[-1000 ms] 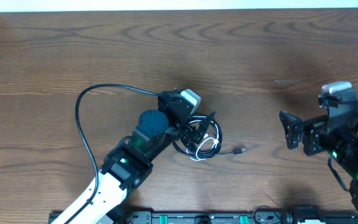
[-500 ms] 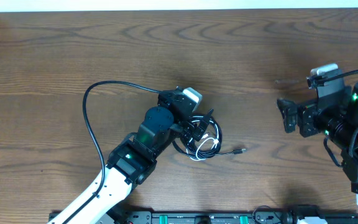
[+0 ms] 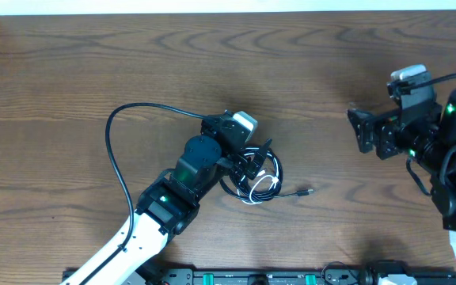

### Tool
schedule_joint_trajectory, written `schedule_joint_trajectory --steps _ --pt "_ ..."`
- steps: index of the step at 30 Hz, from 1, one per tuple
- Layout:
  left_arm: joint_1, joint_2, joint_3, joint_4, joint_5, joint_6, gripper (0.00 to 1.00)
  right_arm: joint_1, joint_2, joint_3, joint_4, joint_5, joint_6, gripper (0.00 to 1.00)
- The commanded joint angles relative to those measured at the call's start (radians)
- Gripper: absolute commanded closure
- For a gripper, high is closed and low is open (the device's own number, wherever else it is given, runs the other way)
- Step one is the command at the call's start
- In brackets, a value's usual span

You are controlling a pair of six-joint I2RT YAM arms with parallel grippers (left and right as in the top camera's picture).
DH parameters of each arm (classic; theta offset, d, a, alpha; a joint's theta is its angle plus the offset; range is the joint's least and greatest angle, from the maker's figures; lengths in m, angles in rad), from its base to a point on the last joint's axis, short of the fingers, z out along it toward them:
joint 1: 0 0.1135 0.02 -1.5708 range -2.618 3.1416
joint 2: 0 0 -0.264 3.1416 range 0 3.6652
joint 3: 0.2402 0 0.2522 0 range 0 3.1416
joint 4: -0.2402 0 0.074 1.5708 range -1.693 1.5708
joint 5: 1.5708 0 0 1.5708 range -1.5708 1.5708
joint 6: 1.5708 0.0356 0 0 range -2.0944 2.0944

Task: Untangle cables

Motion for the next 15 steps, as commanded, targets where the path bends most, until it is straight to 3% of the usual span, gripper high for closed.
schedule_joint_trajectory --steps 1,8,15 --pt "-0.004 0.01 0.015 -0.002 -0.013 0.013 0.02 0.008 0.013 0.005 -0.021 0.112 0.021 0.01" --pt "-0.004 0.124 0.015 0.004 -0.012 0.013 0.02 0.008 0.013 0.005 -0.05 0.151 0.048 0.01" --pt "-0.004 0.233 0.015 0.121 -0.006 -0.006 0.02 0.008 0.013 0.005 -0.075 0.151 0.048 0.01"
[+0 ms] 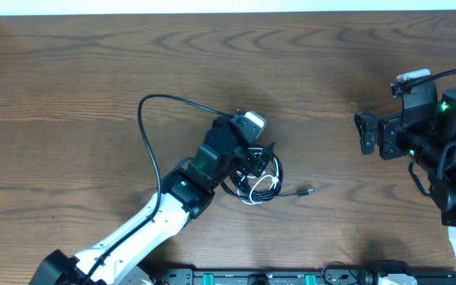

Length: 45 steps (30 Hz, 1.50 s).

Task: Untangle cables

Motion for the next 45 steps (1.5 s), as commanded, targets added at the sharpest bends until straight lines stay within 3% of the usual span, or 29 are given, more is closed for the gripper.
schedule_joint_trajectory --steps 1,18,21,24,33,37,39,40,42,45 --pt "-0.004 0.027 0.015 0.046 -0.006 -0.005 0.02 0.008 -0.004 0.005 -0.015 0.012 0.015 0.01" --pt "-0.005 0.206 0.015 0.089 -0.006 -0.027 0.01 0.008 -0.008 0.005 -0.059 0.011 0.023 0.01" --pt "-0.005 0.216 0.015 0.076 -0.005 -0.027 0.11 0.008 -0.008 0.005 -0.058 0.011 0.029 0.01" --pt "-0.006 0.217 0.015 0.026 -0.005 -0.043 0.25 0.008 -0.008 0.005 -0.059 0.011 0.029 0.01" --pt "-0.006 0.193 0.015 -0.293 0.08 -0.091 0.18 0.008 -0.006 0.005 -0.061 0.012 0.029 0.01" --pt "-0.006 0.171 0.015 -0.317 0.072 -0.099 0.18 0.008 -0.006 0.005 -0.061 0.012 0.029 0.01" --pt "-0.006 0.169 0.015 -0.307 0.051 -0.098 0.29 0.008 -0.006 0.005 -0.061 0.012 0.029 0.01" --pt "-0.006 0.169 0.015 -0.302 0.034 -0.098 0.5 0.008 -0.006 0.005 -0.062 0.012 0.029 0.01" --pt "-0.006 0.169 0.015 -0.286 0.009 -0.098 0.7 0.008 -0.006 0.005 -0.063 0.012 0.029 0.01" --pt "-0.005 0.169 0.015 -0.233 0.001 -0.098 0.75 0.008 -0.006 0.005 -0.063 0.012 0.029 0.01"
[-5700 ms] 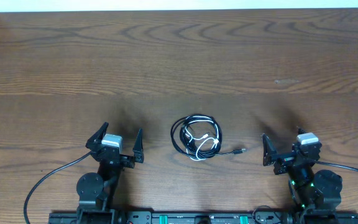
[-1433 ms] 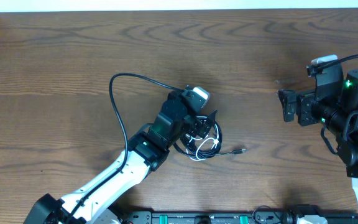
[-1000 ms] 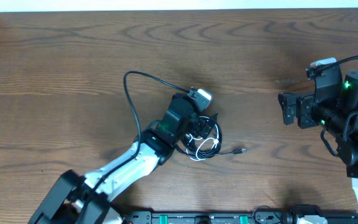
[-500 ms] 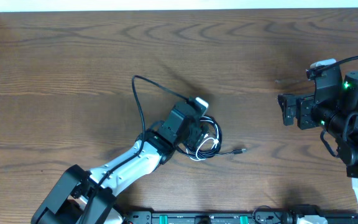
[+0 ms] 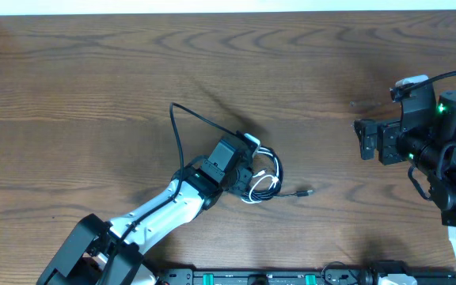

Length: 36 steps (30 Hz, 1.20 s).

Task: Untangle cables

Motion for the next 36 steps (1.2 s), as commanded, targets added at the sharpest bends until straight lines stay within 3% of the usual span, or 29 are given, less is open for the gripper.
schedule_joint_trajectory --steps 1,3,5,11,21,24,25,36 --pt "-0.001 -0.014 0.011 0.053 -0.028 -0.005 0.76 0.008 -0.006 0.005 -0.003 0.005 0.011 0.01" --pt "-0.001 -0.014 0.011 0.086 -0.028 -0.005 0.8 0.008 -0.006 0.005 -0.004 0.004 0.011 0.01" --pt "-0.001 -0.014 0.011 0.12 -0.028 -0.004 0.92 0.008 -0.006 0.005 -0.004 0.004 0.011 0.01" --pt "-0.002 -0.014 0.011 0.197 -0.027 -0.005 0.93 0.008 -0.006 0.005 -0.008 0.004 0.011 0.01" --pt "-0.002 -0.014 0.011 0.196 -0.023 -0.005 0.92 0.008 -0.005 0.004 -0.011 0.004 0.011 0.04" --pt "-0.002 -0.014 0.011 0.2 -0.023 -0.005 0.88 0.008 0.0 0.004 -0.013 0.005 0.011 0.03" --pt "-0.001 -0.014 0.011 0.2 -0.023 -0.005 0.92 0.008 0.003 0.004 -0.012 0.004 0.011 0.03" --pt "-0.001 -0.056 0.014 0.294 -0.024 0.007 0.93 0.009 0.088 -0.084 0.031 -0.001 0.024 0.03"
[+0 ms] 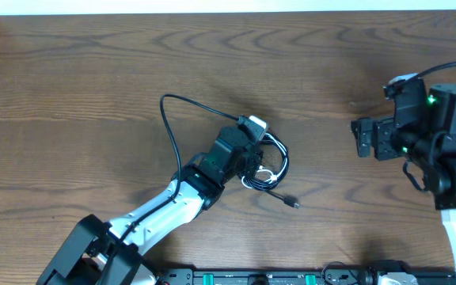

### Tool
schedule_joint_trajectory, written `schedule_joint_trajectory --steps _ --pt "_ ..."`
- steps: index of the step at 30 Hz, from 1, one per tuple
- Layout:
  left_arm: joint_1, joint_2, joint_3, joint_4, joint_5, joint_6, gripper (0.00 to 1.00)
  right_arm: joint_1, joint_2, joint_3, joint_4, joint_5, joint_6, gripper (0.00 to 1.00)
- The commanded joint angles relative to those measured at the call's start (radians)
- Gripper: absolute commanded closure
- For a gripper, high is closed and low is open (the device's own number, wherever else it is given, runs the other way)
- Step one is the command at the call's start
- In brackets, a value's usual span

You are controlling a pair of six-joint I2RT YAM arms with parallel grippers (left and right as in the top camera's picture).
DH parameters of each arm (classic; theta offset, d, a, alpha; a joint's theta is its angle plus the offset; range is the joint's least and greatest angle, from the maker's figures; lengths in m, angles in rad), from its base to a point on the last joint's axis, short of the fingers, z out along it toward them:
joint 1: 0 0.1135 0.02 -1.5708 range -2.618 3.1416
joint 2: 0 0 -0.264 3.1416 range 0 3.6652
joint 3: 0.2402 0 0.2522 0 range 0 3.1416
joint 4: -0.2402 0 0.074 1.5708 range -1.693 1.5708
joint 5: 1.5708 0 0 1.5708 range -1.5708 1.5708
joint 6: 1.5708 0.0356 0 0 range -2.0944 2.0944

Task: Untangle cables

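Observation:
A small tangle of black cable (280,158) and white cable (264,181) lies near the table's middle in the overhead view. A black tail runs from it down to a plug (294,204). My left gripper (257,164) is down in the left side of the tangle; its fingers are mostly hidden under the wrist and appear shut on the cables. My right gripper (360,138) hovers far off at the right edge, open and holding nothing.
A thin black lead (167,127) arcs from the left wrist out over the table to the left. The wooden table (93,63) spreads all around. The right arm's body (450,142) fills the right edge, and a black rail (260,278) runs along the front.
The left gripper has shifted slightly up and right with the tangle. The black tail's plug, which pointed right, now trails lower and nearer the coil. The right gripper barely moved.
The left gripper stood over the left side of the coil, then reached lower into it as the arm stretched further out. By now the coil has moved with the gripper and the plug end has been dragged along. The right arm stayed at the right edge throughout.

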Motion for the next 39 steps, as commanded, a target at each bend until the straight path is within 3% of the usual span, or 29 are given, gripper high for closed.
schedule_joint_trajectory --steps 1,8,17,28,39 --pt "-0.001 -0.065 0.014 0.01 -0.013 0.025 0.93 0.009 0.024 -0.072 0.031 -0.005 0.032 0.03" --pt "-0.002 -0.184 0.014 0.009 -0.013 0.04 0.93 0.025 0.029 -0.275 0.21 -0.11 0.107 0.06" --pt "-0.016 -0.325 0.014 0.01 0.05 0.029 0.93 0.178 0.029 -0.514 0.451 -0.108 0.19 0.06" --pt "-0.102 -0.343 0.016 0.011 0.107 0.009 0.93 0.298 0.031 -0.548 0.633 -0.098 0.235 0.11" --pt "-0.102 -0.399 0.069 0.014 0.108 0.009 0.93 0.317 0.032 -0.548 0.636 -0.097 0.254 0.15"
